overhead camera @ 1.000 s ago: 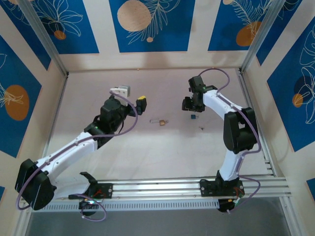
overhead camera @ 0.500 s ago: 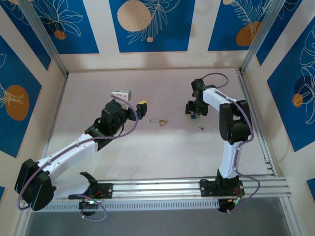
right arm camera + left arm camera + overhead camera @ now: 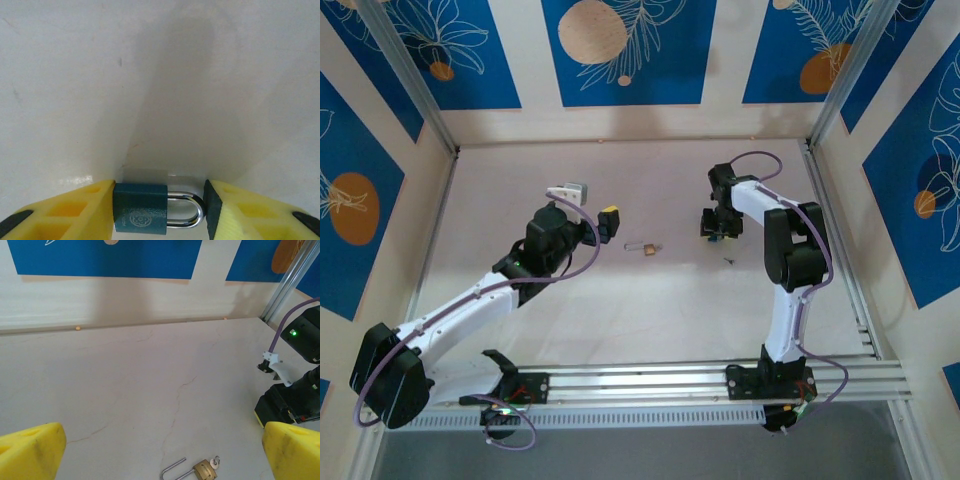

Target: Unlock with the key

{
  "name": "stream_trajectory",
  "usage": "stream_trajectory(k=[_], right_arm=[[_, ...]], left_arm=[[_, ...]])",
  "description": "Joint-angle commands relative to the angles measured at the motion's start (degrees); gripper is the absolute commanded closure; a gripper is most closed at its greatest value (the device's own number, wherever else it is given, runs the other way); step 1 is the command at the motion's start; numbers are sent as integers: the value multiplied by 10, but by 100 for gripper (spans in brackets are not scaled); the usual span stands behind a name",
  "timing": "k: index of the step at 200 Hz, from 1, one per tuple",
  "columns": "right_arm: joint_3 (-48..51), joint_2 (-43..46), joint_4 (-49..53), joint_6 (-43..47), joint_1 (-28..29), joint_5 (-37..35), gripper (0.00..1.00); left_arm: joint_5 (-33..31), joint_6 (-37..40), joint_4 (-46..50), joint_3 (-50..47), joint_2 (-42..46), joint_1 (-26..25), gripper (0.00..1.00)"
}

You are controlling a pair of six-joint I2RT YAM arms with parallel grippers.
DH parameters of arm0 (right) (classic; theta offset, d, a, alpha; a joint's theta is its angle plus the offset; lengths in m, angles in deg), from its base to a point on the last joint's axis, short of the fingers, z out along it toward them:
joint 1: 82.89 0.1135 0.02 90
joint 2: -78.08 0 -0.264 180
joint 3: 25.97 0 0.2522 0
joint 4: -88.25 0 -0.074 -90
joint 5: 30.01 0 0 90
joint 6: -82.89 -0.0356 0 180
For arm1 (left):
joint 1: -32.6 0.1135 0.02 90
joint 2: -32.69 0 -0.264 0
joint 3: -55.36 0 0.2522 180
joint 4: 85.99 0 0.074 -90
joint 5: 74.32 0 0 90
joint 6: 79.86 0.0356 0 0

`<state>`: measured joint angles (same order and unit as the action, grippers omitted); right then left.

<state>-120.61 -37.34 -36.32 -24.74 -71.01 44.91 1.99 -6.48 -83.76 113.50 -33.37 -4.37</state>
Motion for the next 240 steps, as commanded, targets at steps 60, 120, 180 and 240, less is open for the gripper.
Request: stream_trajectory(k=[60,120,180,240], right_arm=[[52,27,-12,-9,31,15,56],[99,66,-30,-18,84,12,56],[104,116,-3,-34,211,-11,56],[22,53,0,-40,368,-1,55]], left_arm=[[-1,14,-10,8,16,7,0],[-2,26,-8,10,21,7,0],[-52,48,-7,7,24,8,0],[-146,81,16,13,48,19,0]])
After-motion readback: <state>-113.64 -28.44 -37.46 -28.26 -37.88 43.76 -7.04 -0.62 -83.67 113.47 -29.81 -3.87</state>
